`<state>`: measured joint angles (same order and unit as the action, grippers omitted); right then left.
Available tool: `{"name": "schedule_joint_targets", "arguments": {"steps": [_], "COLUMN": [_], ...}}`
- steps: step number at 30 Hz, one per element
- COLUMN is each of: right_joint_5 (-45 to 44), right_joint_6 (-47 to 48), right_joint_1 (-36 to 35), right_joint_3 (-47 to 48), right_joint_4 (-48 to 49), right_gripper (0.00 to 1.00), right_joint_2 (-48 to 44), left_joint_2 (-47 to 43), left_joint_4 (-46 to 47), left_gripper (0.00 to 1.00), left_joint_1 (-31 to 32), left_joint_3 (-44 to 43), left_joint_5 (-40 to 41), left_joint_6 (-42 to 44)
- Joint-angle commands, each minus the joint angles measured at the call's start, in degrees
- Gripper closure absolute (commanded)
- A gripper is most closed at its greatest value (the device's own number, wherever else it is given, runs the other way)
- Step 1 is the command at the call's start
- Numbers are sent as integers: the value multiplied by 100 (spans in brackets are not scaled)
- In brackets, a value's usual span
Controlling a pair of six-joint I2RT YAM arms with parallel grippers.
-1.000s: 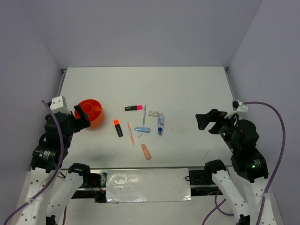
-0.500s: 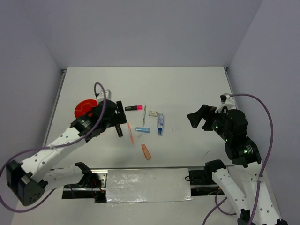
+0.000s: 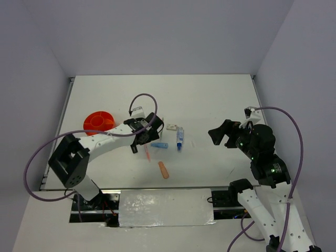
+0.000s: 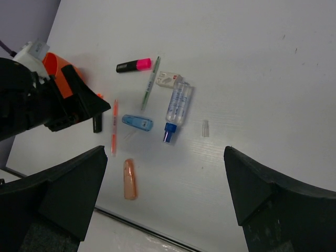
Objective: Sort the stationery into containers
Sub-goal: Pick up the pen from the center of the board.
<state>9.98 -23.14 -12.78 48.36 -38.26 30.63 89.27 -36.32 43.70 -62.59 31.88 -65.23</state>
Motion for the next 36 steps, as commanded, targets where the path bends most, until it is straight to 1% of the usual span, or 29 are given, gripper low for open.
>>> {"name": "schedule_joint_targets", "arguments": {"steps": [1, 4, 5, 8, 12, 13, 15, 16, 20, 22, 25, 30, 35, 36], "right_joint_5": [92, 48, 31, 13, 109, 110, 110, 110, 171, 180, 180, 224, 268, 268], "right_joint_6": [46, 116, 134, 169, 169, 169, 178, 178, 160, 169, 178, 152, 151, 151], "right_joint_1": [-50, -50, -41, -58, -50, -50, -50, -50, -50, -50, -50, -50, -50, -50], "right_joint_3": [-28, -46, -55, -107, -169, -178, -178, -186, -213, -230, -239, -230, -195, -195], "right_joint_4": [346, 319, 311, 328, 398, 398, 398, 407, 460, 451, 460, 486, 478, 469], "right_gripper": [0, 0, 0, 0, 0, 0, 0, 0, 0, 0, 0, 0, 0, 0], "right_joint_2": [22, -13, -31, -66, -49, -49, -40, -49, -75, -75, -57, -40, -13, -13], "left_joint_2": [379, 582, 608, 591, 705, 740, 741, 741, 784, 828, 811, 855, 907, 907], "left_joint_4": [-157, -69, -60, 80, 142, 160, 230, 317, 371, 423, 467, 467, 573, 573], "left_gripper": [6, 9, 12, 17, 20, 25, 26, 31, 35, 45, 46, 52, 64, 68], "left_joint_1": [86, 121, 121, 138, 156, 156, 156, 156, 156, 156, 156, 156, 165, 156], "left_joint_3": [-184, -96, -35, 97, 133, 159, 220, 290, 370, 396, 493, 546, 651, 677], "left_joint_5": [-23, -76, -85, -147, -217, -243, -296, -305, -358, -401, -437, -437, -525, -533], "left_joint_6": [-350, -429, -464, -464, -490, -508, -490, -490, -517, -499, -517, -517, -491, -499]}}
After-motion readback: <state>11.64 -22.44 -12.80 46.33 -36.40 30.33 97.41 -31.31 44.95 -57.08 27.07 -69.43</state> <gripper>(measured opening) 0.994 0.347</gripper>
